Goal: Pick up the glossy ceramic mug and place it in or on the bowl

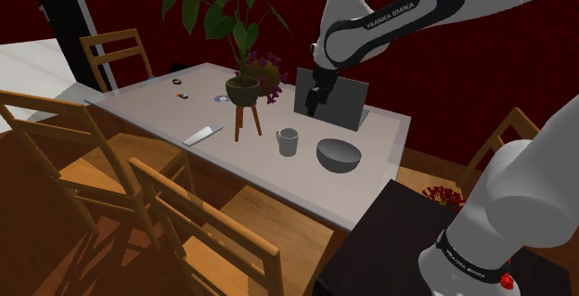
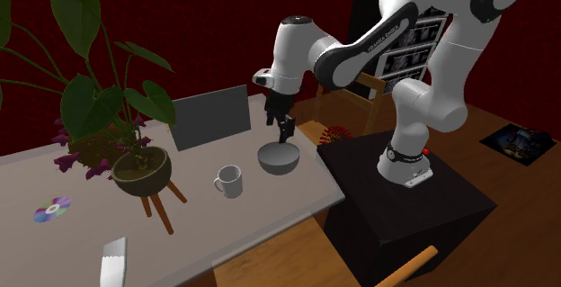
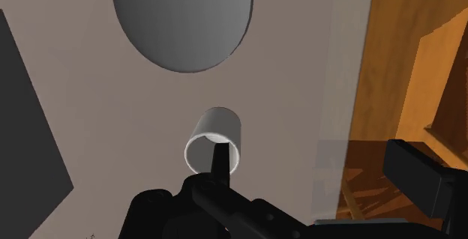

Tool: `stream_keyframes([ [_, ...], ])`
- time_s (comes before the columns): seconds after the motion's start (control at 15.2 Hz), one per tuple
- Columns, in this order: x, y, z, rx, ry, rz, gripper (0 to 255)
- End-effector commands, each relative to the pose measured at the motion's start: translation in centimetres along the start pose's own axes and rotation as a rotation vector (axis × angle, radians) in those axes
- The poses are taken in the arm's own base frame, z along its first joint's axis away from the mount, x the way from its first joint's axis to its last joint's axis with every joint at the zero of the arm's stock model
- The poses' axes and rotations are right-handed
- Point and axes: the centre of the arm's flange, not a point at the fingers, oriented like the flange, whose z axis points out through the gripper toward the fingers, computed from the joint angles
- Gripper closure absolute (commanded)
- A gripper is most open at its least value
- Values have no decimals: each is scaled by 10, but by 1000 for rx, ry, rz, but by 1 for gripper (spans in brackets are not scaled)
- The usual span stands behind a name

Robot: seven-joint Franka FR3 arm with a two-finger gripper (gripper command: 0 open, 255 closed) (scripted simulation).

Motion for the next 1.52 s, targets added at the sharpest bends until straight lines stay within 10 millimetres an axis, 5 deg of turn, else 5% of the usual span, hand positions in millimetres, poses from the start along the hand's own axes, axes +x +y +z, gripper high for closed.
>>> stream_keyframes([
  [0.0, 13, 5, 25, 4, -3, -9, 0],
  [1.12, 125, 41, 220, 38, -30, -86, 0],
  [1.45, 126, 41, 245, 39, -30, -87, 0],
])
